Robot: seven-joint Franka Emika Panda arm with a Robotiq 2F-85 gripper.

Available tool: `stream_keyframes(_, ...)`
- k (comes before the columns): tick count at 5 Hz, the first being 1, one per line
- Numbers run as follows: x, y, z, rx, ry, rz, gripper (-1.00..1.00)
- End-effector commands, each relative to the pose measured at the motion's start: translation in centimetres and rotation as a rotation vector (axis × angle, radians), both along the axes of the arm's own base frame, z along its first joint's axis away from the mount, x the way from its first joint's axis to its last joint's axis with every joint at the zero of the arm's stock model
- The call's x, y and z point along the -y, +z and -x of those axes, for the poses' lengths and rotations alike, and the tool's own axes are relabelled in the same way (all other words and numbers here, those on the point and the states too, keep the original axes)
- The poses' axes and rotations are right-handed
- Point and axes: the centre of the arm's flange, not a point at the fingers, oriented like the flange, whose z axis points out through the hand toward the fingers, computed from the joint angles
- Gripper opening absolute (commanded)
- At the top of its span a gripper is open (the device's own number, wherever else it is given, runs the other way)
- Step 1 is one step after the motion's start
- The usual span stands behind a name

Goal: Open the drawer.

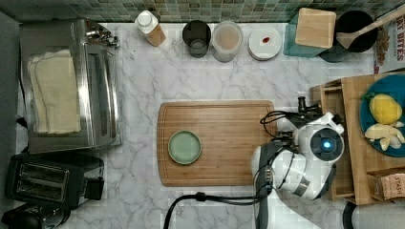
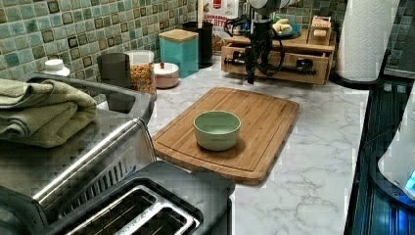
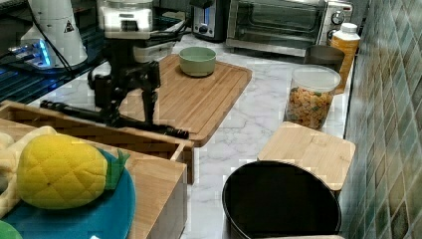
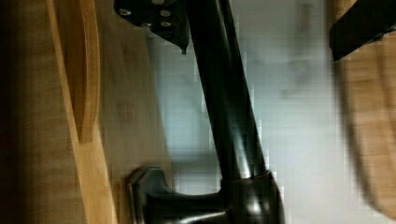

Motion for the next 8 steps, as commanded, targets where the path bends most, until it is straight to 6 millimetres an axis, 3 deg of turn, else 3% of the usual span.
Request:
stream_keyframes(1, -20.0, -1.4, 1.9, -0.077, 0.268, -0.068, 1.0)
stream_keyframes(4, -25.0, 0.1, 2.5, -0.082, 0.297, -0.101, 1.0)
stream_keyframes(8, -25.0, 0.1, 2.5, -0.082, 0.297, -0.101, 1.0)
